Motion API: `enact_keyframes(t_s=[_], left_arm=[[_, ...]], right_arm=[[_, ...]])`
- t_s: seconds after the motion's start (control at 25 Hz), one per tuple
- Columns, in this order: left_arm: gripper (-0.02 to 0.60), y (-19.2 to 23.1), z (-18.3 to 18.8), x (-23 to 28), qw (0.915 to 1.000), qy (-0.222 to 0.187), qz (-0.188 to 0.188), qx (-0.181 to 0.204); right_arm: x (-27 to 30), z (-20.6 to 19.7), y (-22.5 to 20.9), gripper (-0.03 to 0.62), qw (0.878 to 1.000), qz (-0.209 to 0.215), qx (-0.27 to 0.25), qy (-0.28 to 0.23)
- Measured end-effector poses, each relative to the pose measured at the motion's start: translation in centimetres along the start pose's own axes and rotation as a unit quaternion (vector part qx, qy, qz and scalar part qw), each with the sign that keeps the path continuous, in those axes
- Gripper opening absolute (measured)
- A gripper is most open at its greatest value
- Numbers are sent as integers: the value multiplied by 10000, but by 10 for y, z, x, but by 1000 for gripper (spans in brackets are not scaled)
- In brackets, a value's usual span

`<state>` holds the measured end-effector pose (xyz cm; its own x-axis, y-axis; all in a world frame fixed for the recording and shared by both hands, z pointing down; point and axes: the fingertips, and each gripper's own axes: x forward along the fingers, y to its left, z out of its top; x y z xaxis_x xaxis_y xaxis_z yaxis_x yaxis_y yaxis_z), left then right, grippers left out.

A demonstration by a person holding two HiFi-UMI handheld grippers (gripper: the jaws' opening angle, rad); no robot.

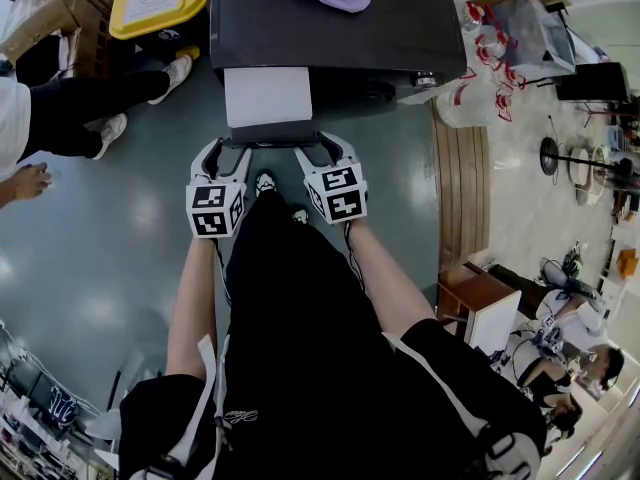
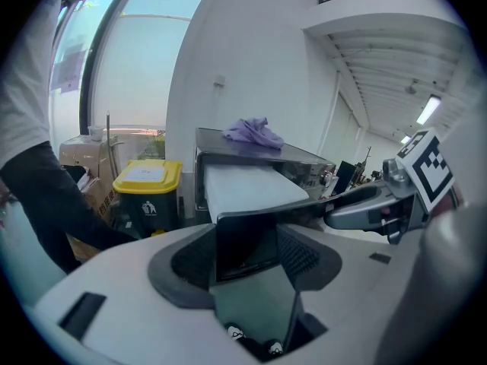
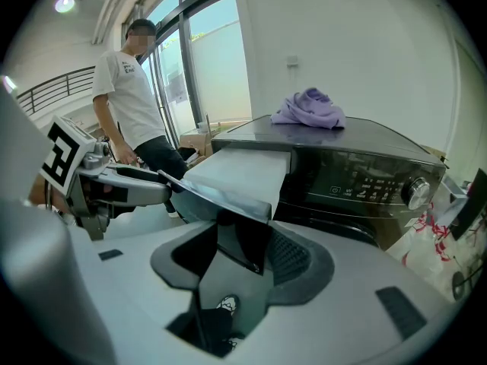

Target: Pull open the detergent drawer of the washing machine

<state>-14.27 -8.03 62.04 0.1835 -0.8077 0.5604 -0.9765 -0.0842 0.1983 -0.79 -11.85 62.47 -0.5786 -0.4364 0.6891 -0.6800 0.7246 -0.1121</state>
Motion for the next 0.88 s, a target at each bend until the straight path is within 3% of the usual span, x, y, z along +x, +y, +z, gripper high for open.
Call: enact_keyframes(t_s=[0.88], left_arm=[[236,-9,-15,-14,10000,-3,27,8]], right_arm=[[-13,-16,9,210,10000,-12,20,-32]])
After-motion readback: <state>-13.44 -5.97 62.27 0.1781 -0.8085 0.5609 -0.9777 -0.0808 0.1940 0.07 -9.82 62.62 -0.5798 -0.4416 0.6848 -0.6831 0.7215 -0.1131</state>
